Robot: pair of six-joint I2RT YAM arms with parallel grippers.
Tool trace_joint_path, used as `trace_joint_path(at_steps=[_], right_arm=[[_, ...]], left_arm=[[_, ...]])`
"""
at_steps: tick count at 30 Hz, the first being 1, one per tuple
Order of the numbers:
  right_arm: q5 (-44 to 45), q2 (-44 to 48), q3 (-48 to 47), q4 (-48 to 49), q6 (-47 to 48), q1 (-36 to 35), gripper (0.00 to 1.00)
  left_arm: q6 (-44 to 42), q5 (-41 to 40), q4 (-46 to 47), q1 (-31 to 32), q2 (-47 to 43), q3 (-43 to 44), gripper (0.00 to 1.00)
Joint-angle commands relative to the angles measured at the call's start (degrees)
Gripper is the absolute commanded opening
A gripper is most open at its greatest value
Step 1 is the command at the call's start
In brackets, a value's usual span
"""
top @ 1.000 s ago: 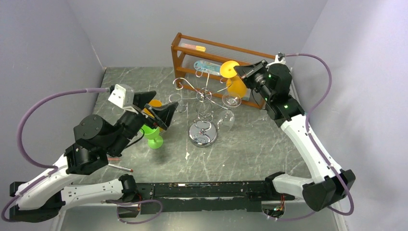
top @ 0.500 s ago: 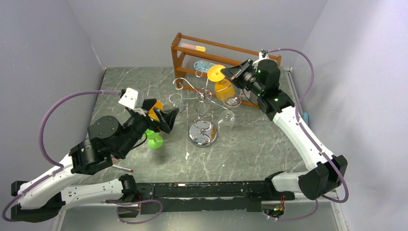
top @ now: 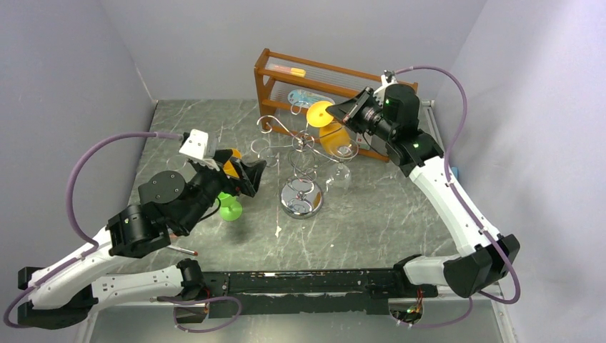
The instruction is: Place the wine glass upside down on the wine glass rack
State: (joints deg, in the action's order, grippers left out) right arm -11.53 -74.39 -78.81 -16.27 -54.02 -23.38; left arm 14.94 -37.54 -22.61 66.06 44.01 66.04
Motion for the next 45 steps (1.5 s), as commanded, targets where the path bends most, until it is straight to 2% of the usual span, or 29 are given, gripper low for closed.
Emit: trace_joint_path(at_steps=[1,17,31,34,36,41,45], right_arm=[[-0.78,1.79,-0.86,-3.02,2.07,-0.13,0.00],[9.02,7.76,2.07,-4.30,3.66,-0.17,0.00],[9.73,1.30,-0.27,-1.64,5.38,-0.11,0.01],[8.66,0.68,-0.58,-2.11,5.50,-0.13,0.05],[8.63,0.71,-1.09,-3.06,5.63,-0.17,0.16],[9.35,2.29,-1.42,-4.55,6.26,-0.13,0.36],[10.21,3.37,-2.15,-6.33,7.52,-0.13,0.47]], left_arm=[[1.70,-1.59,-1.55,0.21,0.61,1.62,0.97],[4.84,-1.19,-2.79,0.16,0.57,0.72,0.97],[5.02,-2.45,-2.93,0.21,-0.64,-0.18,0.97],[4.84,-2.77,-3.19,0.20,-0.69,-0.16,0.97],[4.58,-2.44,-3.63,0.16,-0.51,0.17,0.97],[2.10,-1.15,-5.45,0.16,0.42,1.15,0.97],[0.69,-3.01,-10.41,0.16,1.34,3.38,0.97]])
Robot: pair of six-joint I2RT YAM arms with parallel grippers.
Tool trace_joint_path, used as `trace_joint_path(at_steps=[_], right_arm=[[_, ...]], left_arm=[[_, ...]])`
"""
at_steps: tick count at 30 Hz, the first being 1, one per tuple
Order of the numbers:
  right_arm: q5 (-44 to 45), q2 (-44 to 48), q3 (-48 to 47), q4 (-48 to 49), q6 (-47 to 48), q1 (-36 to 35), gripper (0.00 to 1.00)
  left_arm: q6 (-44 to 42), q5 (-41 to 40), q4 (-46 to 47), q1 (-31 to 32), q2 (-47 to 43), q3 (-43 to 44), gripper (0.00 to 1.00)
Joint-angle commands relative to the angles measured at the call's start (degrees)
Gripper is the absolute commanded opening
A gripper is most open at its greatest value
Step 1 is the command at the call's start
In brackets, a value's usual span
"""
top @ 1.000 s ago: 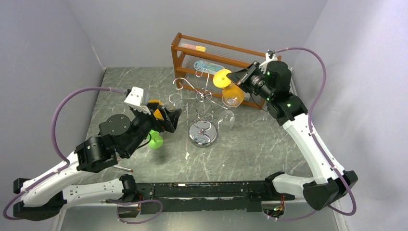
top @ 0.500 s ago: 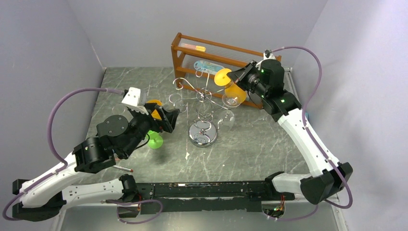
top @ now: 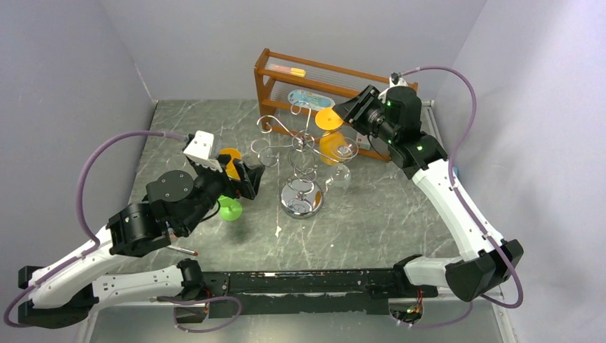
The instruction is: Place the wine glass upside down on the wine glass rack
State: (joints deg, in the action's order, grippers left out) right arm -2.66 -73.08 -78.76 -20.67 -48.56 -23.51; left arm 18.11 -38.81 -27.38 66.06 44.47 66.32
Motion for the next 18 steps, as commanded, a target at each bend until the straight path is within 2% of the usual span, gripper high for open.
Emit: trace_joint_path(at_steps=[1,11,16,18], right_arm=[[1.65,2.26,-2.45,-2.60,2.40,0.00,0.48],[6.70,7.16,-2.78,-10.99,5.44,-0.03,0.54],[9.90,11.63,-0.79,-14.27,6.73,0.01,0.56],[10.91,13.27,-0.34,-15.92,7.15,0.00,0.57]], left_arm=[[-2.60,-2.50,-7.11,0.20,1.00,3.71,0.97],[5.44,-7.63,-22.97,0.21,0.00,6.37,0.97],[11.38,-8.63,-26.57,0.21,0.08,3.66,0.80],[15.76,-9.96,-28.71,0.21,0.91,2.36,0.77]])
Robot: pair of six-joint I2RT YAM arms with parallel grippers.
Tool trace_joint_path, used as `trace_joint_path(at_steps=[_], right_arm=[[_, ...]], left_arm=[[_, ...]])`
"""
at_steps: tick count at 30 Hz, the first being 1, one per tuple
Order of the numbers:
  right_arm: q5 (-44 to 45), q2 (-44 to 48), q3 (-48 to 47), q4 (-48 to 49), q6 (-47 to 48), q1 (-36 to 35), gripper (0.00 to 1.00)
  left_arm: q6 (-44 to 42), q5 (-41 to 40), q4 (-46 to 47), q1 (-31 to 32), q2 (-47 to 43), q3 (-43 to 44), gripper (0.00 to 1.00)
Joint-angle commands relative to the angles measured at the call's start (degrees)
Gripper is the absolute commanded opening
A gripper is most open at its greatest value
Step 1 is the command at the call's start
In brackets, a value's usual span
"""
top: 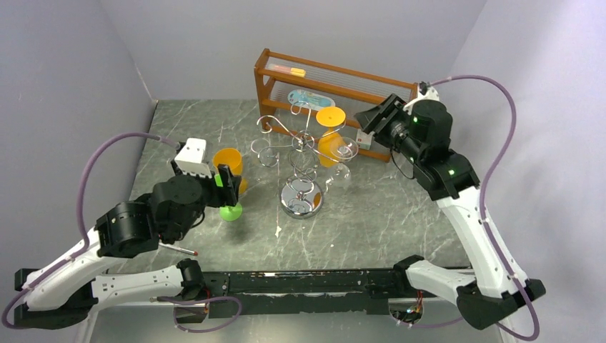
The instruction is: Place the wine glass upside down on the wine glass rack
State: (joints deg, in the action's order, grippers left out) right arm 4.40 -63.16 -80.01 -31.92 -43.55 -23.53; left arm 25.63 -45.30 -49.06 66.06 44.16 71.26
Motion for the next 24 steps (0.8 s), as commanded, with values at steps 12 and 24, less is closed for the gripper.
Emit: trace_joint_path(at_steps=[12,24], right_arm=[[2.02,10.25,1.71,-9.91,4.83,0.05,0.58],[1.48,13.64,2.49,-10.06,6.44,0.02,0.58]], left_arm=[[29.51,-8.78,-5.32,0.15,4.85,-14.18,0.96],[10.26,1.26,12.42,-13.36,10.11,-20.62,0.97]])
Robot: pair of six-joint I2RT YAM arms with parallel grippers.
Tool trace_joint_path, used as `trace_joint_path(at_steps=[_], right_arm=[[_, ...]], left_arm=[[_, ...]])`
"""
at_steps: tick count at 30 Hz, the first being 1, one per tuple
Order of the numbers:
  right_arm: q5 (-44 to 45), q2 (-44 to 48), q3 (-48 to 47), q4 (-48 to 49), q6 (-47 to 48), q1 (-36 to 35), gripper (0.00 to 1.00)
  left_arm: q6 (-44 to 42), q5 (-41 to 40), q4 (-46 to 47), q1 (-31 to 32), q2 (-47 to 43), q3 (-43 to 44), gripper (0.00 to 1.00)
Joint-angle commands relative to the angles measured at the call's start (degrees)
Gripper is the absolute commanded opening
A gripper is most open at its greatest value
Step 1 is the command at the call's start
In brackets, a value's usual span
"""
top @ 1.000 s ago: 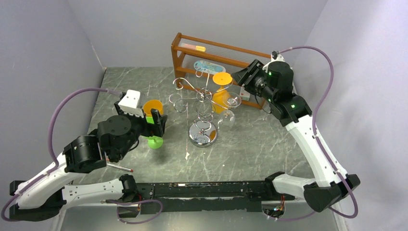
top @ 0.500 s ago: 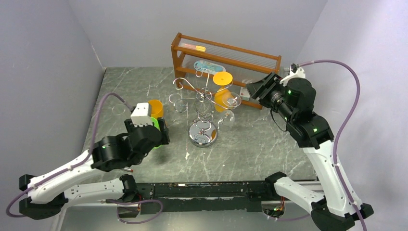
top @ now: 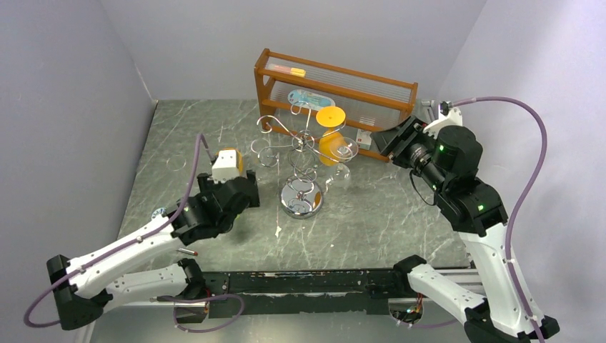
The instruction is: Place the wine glass upside down on the wine glass rack
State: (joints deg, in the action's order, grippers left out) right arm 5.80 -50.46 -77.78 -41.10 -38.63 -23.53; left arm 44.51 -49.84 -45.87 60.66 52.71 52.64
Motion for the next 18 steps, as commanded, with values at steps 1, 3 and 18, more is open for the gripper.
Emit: trace_joint_path(at_steps=[1,3,18], right_arm=[[0.26,1.11,0.19,-0.99,1.62,0.05,0.58],[0.42,1.51,0.17,-1.17,1.63,0.04,0.58],[0.98,3.42,1.53,-0.57,0.66,-0.01,0.57]], left_arm=[[-9.62,7.65,9.82,-10.61,2.15,-2.28,0.97],[-11.74,10.81,11.10,-14.80,3.40,-2.60,0.97],[-14.76,16.87,13.19,-20.56,7.09,-4.93,0.57]])
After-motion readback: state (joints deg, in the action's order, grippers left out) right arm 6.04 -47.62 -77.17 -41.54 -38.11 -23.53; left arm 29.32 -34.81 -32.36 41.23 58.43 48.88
